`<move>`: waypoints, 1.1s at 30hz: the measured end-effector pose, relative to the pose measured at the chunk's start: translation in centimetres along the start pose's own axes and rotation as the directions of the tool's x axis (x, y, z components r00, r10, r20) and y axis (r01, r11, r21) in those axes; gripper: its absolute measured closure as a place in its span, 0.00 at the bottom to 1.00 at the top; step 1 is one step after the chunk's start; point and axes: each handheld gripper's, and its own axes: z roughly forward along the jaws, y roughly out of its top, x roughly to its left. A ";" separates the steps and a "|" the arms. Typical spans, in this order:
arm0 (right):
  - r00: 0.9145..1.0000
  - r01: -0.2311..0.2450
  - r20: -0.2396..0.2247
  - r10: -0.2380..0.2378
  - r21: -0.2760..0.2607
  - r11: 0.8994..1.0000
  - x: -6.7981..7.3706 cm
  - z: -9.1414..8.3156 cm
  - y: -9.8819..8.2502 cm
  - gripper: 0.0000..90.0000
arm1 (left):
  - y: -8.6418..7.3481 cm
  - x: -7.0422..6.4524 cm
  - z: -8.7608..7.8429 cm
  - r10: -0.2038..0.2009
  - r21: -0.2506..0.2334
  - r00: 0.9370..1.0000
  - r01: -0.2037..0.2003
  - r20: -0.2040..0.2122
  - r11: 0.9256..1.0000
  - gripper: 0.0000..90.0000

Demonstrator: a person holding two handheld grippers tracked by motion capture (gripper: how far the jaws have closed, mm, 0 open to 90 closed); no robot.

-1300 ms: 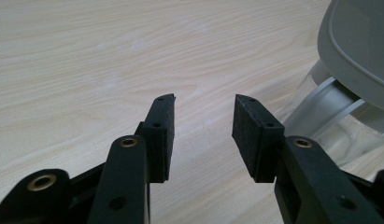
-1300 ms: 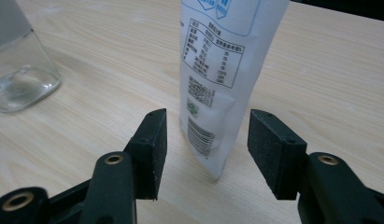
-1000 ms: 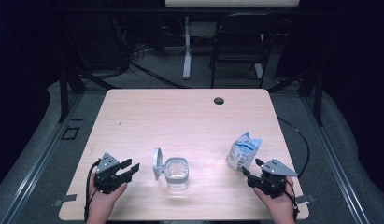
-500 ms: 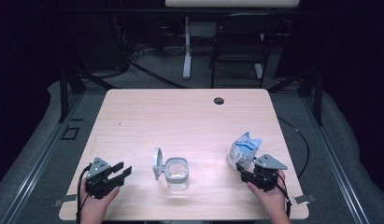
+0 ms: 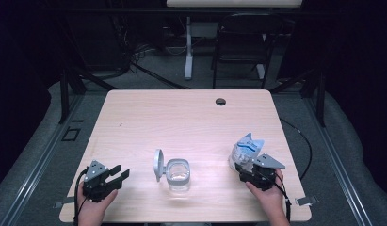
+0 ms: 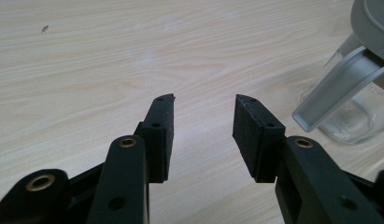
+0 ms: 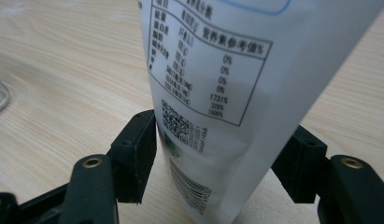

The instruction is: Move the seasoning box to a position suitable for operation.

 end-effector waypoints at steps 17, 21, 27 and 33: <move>1.000 0.024 -0.004 -0.024 0.020 1.000 0.1 1.3 -0.6 0.39 | -0.1 0.2 0.0 -0.006 0.001 1.000 0.006 -0.002 1.000 0.65; 1.000 0.019 -0.003 -0.019 0.017 1.000 0.2 1.6 -0.7 0.39 | -0.1 0.2 0.1 -0.007 0.001 1.000 0.007 0.000 1.000 0.65; 0.999 0.030 0.014 -0.030 0.027 0.999 0.3 2.0 -0.8 0.39 | -0.2 0.2 0.1 -0.006 0.005 1.000 0.006 -0.001 1.000 0.65; 0.999 0.037 0.024 -0.037 0.030 0.999 0.4 2.3 -0.9 0.39 | -0.2 0.2 0.2 -0.008 0.011 1.000 0.008 -0.002 1.000 0.65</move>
